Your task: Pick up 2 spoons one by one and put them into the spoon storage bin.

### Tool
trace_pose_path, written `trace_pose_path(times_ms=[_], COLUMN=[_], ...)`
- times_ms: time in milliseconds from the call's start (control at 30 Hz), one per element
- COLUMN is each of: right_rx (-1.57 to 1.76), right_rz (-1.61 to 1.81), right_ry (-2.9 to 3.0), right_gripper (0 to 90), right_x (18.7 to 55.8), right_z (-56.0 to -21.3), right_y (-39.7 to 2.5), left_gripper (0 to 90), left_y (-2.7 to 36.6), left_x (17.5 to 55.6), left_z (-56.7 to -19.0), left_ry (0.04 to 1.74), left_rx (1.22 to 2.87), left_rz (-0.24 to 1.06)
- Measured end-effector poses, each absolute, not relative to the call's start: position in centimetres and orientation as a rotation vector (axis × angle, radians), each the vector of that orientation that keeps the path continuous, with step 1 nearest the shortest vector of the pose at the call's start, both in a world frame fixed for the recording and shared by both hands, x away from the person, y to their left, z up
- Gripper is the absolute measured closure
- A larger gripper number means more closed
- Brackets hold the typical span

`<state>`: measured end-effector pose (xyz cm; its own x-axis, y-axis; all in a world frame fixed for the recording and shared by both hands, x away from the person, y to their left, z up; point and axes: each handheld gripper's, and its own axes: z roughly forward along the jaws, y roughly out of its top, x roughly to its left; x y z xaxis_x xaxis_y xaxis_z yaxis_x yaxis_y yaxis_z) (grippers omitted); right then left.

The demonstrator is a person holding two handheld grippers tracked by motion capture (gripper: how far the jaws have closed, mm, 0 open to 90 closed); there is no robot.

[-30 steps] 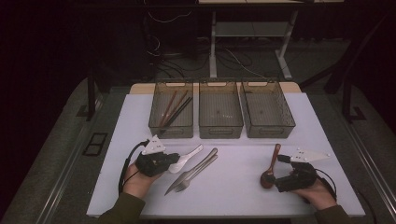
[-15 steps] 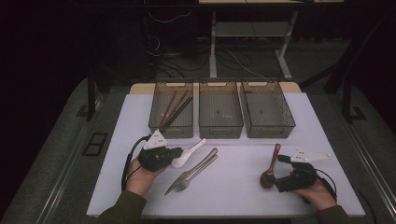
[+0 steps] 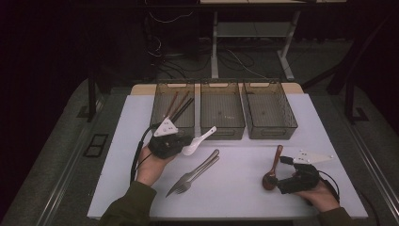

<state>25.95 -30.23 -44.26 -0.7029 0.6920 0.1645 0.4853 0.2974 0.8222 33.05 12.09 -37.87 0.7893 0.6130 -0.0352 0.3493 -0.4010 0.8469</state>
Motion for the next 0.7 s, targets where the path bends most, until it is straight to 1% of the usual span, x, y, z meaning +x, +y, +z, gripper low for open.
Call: trace_pose_path(times_ms=[567,700], right_rx=[1.091,1.092], right_rz=[1.363,1.366], right_ry=[2.343,2.342], right_gripper=[1.3,1.3], right_x=[26.0,25.9], right_z=[-44.3,-44.3], right_y=[-30.3,-30.3], left_gripper=[85.2,85.2], left_y=[8.3,7.5], left_x=[38.1,39.2], left_z=[-36.1,-36.1], left_ry=[0.687,0.707], left_rx=[2.018,2.004], left_rz=[0.399,0.398])
